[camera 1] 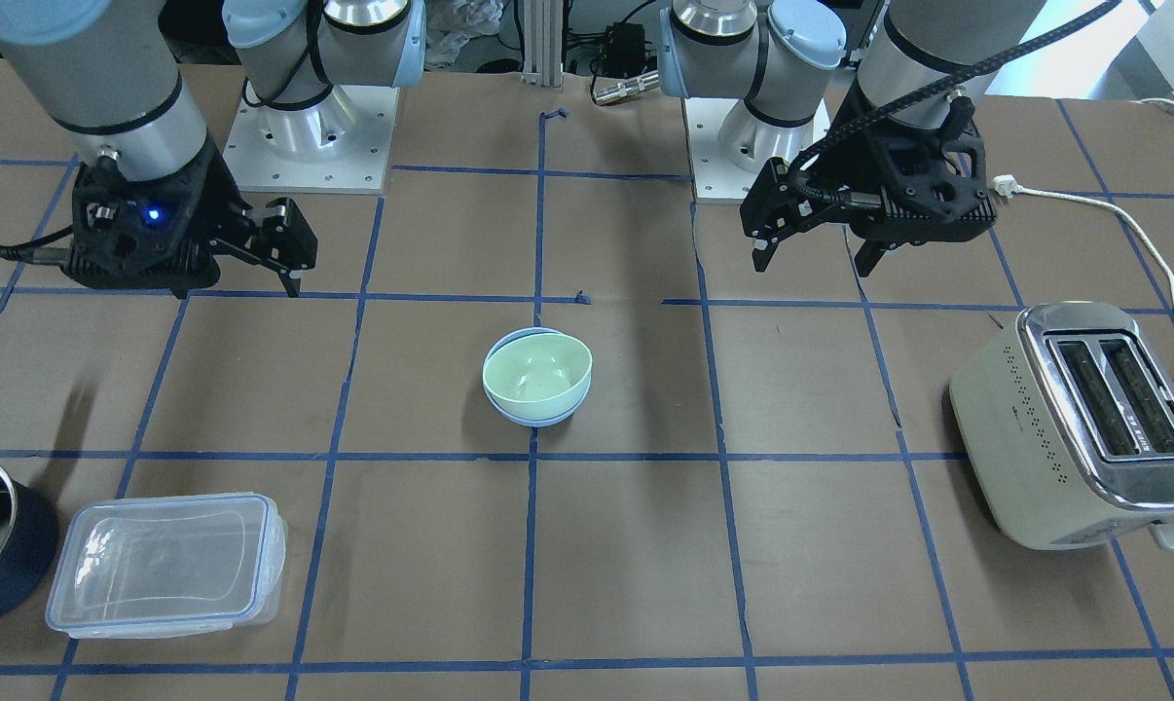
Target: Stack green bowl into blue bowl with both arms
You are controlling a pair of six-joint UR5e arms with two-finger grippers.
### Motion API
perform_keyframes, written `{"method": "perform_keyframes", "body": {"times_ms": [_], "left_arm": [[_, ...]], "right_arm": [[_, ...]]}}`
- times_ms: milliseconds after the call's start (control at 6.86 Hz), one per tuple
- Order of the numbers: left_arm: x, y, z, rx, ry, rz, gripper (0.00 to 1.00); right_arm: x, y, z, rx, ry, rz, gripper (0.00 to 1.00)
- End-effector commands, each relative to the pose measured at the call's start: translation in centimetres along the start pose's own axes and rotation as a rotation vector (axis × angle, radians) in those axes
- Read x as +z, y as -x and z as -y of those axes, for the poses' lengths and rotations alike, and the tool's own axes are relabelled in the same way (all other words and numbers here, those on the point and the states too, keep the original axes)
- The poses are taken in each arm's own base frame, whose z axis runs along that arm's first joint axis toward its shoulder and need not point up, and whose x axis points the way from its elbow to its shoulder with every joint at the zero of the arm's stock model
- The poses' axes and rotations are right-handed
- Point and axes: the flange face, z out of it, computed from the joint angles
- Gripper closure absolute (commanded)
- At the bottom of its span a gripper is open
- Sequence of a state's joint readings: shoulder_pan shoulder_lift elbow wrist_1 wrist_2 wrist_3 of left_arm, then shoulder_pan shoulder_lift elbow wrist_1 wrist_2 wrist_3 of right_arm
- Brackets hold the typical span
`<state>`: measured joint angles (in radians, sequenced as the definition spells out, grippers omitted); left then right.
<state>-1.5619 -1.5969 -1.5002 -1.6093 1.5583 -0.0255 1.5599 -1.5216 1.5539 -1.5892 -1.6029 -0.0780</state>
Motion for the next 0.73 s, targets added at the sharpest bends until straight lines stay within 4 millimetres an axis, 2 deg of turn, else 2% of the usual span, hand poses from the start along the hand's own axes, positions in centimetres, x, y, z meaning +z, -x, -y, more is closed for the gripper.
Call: {"method": "perform_keyframes", "body": {"times_ms": [0,583], "left_arm": [[0.01,-0.04,-0.01,-0.001,0.002,-0.006,0.0],[0.01,-0.06,-0.01,-0.001,0.002,-0.007,0.0]], "right_arm": [[-1.05,0.02,-1.22,0.001,0.0,0.003,0.0],[-1.85,-0.06,-2.08,0.019,0.021,0.008,0.0]]}}
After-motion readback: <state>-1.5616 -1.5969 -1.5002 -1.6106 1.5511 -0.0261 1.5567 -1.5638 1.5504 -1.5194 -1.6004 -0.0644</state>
